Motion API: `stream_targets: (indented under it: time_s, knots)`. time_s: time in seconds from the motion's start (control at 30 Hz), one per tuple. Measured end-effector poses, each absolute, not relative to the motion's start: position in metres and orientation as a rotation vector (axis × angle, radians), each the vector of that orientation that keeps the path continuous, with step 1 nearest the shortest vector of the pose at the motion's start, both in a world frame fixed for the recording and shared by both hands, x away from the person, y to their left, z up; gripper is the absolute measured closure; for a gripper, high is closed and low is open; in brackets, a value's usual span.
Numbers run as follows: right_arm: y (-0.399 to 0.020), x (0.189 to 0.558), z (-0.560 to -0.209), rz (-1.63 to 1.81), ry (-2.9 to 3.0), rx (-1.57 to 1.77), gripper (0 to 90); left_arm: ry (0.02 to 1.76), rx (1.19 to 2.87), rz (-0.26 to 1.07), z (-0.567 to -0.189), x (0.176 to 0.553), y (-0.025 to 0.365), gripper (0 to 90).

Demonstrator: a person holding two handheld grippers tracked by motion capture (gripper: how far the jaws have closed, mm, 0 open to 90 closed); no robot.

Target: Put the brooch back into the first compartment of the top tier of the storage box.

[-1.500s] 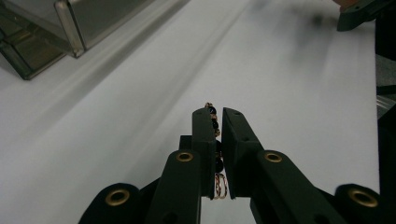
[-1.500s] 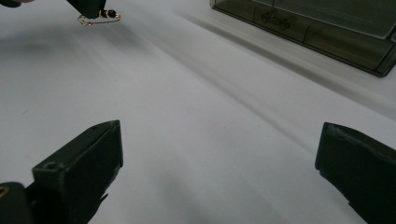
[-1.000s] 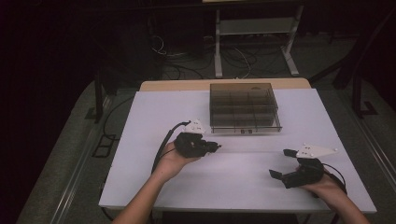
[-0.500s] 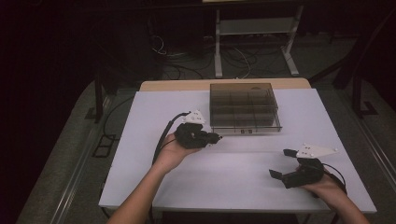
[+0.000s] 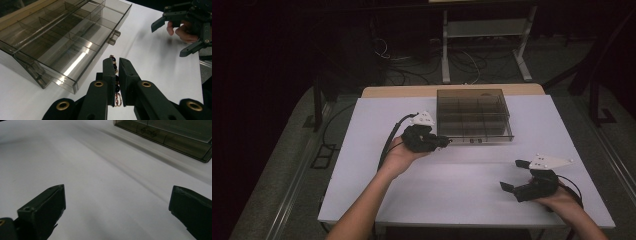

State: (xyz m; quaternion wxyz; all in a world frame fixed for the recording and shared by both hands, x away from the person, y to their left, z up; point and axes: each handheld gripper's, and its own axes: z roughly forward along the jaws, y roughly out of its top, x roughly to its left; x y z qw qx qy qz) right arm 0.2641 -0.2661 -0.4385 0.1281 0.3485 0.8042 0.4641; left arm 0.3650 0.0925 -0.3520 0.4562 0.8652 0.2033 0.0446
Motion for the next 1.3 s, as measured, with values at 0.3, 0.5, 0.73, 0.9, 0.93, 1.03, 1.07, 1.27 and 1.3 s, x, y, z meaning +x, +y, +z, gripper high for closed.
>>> stream_targets:
  time_s: [0.3, 0.5, 0.73, 0.9, 0.93, 1.03, 1.07, 1.27, 1.3]
  knots:
    - [-0.266, 0.264, -0.438, 1.351, 2.339, 1.014, 0.3, 0.506, 2.124, 0.118, -0.345, 0.375, 0.091, 83.1]
    - [-0.266, 0.264, -0.439, 1.352, 2.339, 1.015, 0.3, 0.520, 2.120, 0.128, -0.343, 0.382, 0.089, 83.1]
    - [-0.266, 0.264, -0.439, 1.351, 2.339, 1.015, 0.3, 0.546, 2.113, 0.128, -0.346, 0.394, 0.086, 83.1]
    - [-0.266, 0.264, -0.439, 1.351, 2.340, 1.017, 0.3, 0.565, 2.110, 0.130, -0.347, 0.402, 0.082, 83.1]
    - [-0.266, 0.264, -0.439, 1.351, 2.341, 1.016, 0.3, 0.566, 2.110, 0.130, -0.348, 0.404, 0.082, 83.0]
    - [-0.266, 0.264, -0.439, 1.351, 2.341, 1.015, 0.3, 0.580, 2.113, 0.127, -0.350, 0.409, 0.079, 83.0]
    - [-0.266, 0.264, -0.439, 1.351, 2.341, 1.016, 0.3, 0.584, 2.115, 0.124, -0.351, 0.411, 0.078, 83.1]
    - [-0.267, 0.264, -0.439, 1.354, 2.340, 1.017, 0.3, 0.606, 2.134, 0.117, -0.358, 0.420, 0.073, 83.0]
    - [-0.267, 0.264, -0.439, 1.354, 2.339, 1.018, 0.3, 0.607, 2.137, 0.112, -0.359, 0.421, 0.072, 83.0]
